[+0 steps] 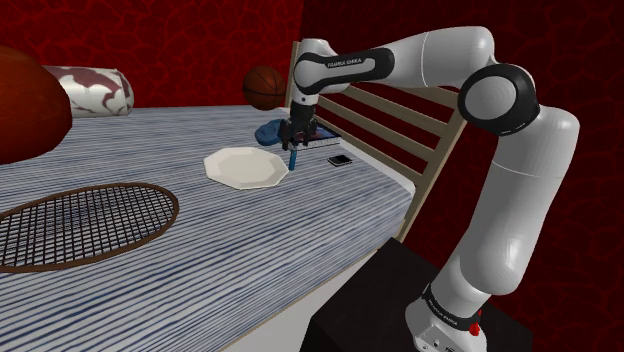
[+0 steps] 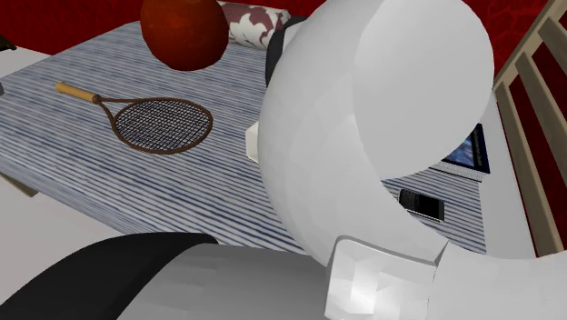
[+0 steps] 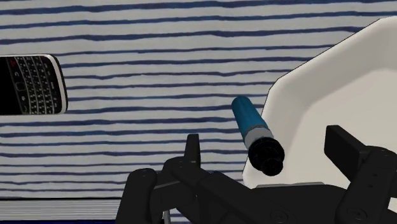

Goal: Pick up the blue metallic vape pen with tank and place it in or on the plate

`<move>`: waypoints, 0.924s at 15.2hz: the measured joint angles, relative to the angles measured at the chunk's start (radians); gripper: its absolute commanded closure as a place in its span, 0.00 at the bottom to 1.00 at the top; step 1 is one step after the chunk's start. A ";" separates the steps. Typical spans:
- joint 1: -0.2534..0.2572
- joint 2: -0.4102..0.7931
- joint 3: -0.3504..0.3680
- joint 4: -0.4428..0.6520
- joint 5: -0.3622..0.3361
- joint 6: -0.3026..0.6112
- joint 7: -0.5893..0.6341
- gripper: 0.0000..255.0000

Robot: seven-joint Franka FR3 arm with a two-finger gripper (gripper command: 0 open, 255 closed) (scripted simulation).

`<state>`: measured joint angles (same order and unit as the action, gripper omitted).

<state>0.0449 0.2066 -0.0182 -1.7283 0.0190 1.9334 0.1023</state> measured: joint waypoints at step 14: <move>0.000 0.000 0.000 -0.006 0.000 0.007 0.000 1.00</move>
<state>0.0450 0.2068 -0.0182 -1.7344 0.0190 1.9406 0.1024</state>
